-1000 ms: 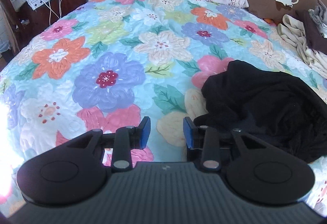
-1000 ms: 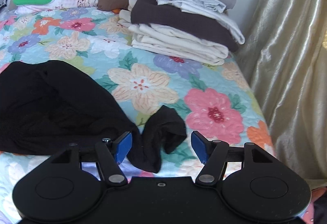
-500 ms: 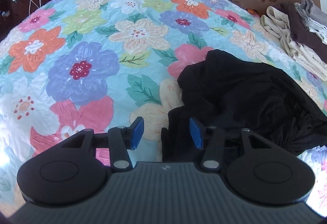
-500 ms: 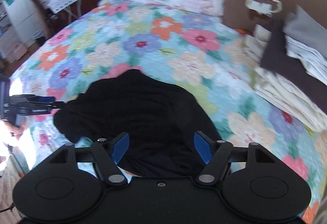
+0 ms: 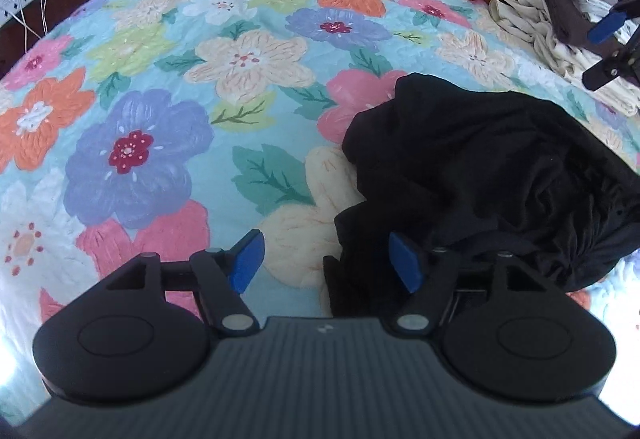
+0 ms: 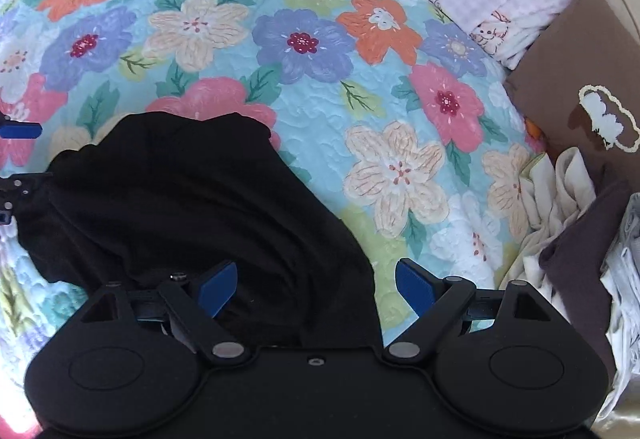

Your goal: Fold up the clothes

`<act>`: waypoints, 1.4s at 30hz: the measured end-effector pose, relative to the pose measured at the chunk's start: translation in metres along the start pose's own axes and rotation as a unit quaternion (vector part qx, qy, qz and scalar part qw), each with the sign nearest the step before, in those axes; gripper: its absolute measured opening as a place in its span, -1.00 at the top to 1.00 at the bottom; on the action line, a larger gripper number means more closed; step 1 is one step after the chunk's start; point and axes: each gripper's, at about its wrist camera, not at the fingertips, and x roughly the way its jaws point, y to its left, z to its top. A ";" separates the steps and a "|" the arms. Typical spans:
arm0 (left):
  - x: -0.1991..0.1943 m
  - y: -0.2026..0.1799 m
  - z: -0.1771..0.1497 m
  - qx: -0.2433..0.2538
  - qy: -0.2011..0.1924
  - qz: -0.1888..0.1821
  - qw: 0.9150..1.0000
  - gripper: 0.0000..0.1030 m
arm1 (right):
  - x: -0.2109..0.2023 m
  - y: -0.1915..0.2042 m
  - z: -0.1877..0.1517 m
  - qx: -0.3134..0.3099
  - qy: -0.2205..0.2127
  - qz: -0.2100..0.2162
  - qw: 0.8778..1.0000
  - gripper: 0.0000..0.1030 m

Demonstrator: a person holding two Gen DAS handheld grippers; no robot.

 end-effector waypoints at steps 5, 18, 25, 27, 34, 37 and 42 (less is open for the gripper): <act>0.009 0.032 -0.001 -0.125 0.011 -0.049 0.991 -0.51 | 0.049 -0.020 0.004 0.042 -0.012 0.006 0.999 -0.34; 0.000 0.046 -0.007 -0.157 0.004 -0.091 0.983 -0.54 | 0.136 -0.057 -0.010 0.154 0.011 0.099 0.983 -0.46; 0.016 0.038 -0.011 -0.155 0.031 -0.111 0.981 -0.70 | 0.125 -0.022 -0.011 0.061 -0.008 0.062 0.996 0.75; 0.024 0.032 -0.012 -0.140 0.049 -0.112 0.983 -0.70 | 0.118 -0.015 0.001 0.028 -0.013 -0.005 1.000 0.79; 0.023 0.006 0.000 -0.075 0.004 -0.079 0.994 0.68 | 0.083 -0.034 0.045 0.031 -0.089 -0.072 0.993 0.81; 0.010 0.006 0.015 -0.067 -0.033 -0.052 0.996 0.72 | 0.071 -0.038 0.057 0.028 -0.116 -0.093 0.988 0.82; -0.026 0.026 0.056 -0.085 -0.111 -0.016 0.990 0.76 | 0.037 -0.053 0.090 0.061 -0.175 -0.108 0.977 0.82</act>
